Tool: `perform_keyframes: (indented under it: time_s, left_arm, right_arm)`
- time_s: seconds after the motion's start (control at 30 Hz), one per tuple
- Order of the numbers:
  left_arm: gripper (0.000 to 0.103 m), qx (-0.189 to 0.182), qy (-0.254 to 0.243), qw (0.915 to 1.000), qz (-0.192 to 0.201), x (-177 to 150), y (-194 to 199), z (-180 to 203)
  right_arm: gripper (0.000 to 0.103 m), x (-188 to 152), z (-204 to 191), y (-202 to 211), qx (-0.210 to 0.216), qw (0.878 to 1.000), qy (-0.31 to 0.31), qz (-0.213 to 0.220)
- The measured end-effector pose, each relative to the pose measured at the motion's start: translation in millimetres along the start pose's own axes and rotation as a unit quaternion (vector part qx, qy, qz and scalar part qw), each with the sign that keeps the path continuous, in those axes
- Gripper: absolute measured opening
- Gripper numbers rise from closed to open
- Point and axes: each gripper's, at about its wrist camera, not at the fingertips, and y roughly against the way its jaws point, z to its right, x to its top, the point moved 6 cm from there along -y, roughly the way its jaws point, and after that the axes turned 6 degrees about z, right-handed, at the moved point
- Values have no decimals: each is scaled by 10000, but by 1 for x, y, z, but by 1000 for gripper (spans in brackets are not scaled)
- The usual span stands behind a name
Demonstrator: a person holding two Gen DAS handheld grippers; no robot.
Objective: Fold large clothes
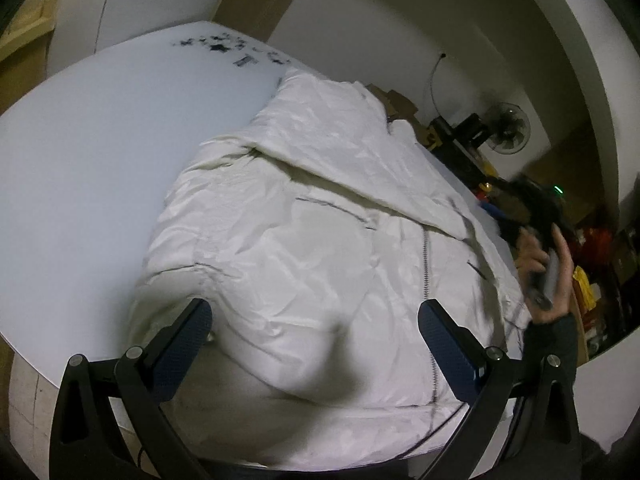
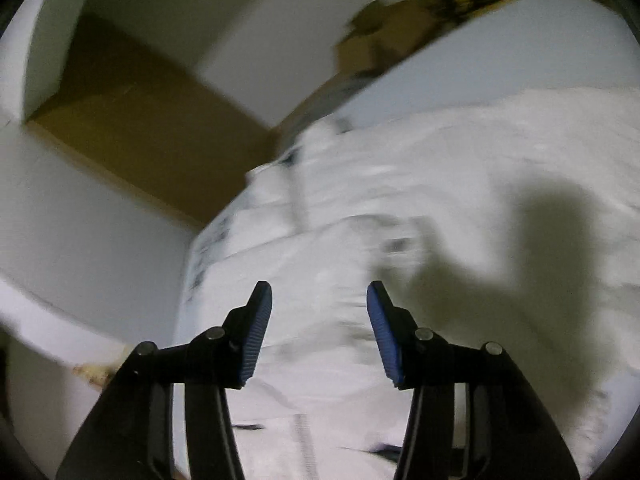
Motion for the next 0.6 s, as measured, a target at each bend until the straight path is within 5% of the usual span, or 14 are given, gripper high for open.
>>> perform_keyframes:
  time_s: [0.17, 0.27, 0.33, 0.37, 0.43, 0.5, 0.6]
  left_arm:
    - [103, 12, -102, 9999, 123, -3, 13, 9]
    - [103, 162, -144, 9996, 179, -2, 18, 6]
    - [103, 217, -140, 9994, 211, 0, 19, 5]
    - [103, 229, -127, 9994, 235, 2, 19, 7]
    - [103, 145, -145, 9995, 250, 2, 18, 15]
    - [103, 50, -206, 9995, 234, 1, 18, 23]
    - [103, -47, -344, 9993, 107, -5, 11, 35]
  right_arm:
    - [49, -20, 45, -80, -725, 9934, -395, -798]
    - [50, -21, 41, -85, -564, 9936, -576, -785]
    - [75, -5, 31, -68, -267, 9973, -574, -358]
    - [82, -1, 32, -63, -490, 9981, -357, -130]
    - [85, -10, 48, -78, -1256, 9916, -68, -309]
    - [85, -19, 39, -88, -1330, 9876, 520, -659]
    - [85, -22, 31, -48, -529, 9967, -57, -606]
